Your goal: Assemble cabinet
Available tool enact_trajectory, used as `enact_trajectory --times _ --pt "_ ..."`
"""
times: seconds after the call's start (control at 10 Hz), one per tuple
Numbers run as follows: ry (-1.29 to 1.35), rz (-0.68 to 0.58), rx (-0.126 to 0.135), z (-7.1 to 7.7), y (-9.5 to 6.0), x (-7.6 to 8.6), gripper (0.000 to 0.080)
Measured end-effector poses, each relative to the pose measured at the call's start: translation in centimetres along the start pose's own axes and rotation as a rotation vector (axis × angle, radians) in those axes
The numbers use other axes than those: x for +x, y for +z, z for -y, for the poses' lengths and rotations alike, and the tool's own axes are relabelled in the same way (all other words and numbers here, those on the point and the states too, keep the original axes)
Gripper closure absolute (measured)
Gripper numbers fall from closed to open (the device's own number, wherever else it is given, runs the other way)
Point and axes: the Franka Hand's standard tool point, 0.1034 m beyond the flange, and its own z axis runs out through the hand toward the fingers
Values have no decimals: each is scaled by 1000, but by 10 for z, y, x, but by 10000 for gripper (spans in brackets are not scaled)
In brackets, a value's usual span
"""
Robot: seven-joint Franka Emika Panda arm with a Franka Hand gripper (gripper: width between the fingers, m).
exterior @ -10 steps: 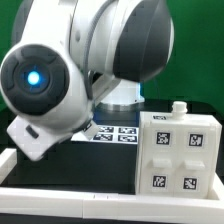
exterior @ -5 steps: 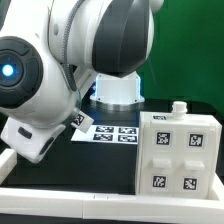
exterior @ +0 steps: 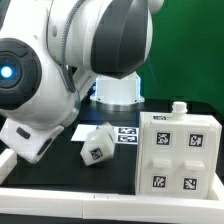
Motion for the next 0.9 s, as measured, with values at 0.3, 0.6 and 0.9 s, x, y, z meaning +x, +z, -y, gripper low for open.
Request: enact_trajectory --times 0.3,0.6,0.9 --pt "21 17 -59 -2 -8 -5 2" --pt "90 35 -133 2 -11 5 2" --pt "228 -2 -170 -6 -13 -6 2"
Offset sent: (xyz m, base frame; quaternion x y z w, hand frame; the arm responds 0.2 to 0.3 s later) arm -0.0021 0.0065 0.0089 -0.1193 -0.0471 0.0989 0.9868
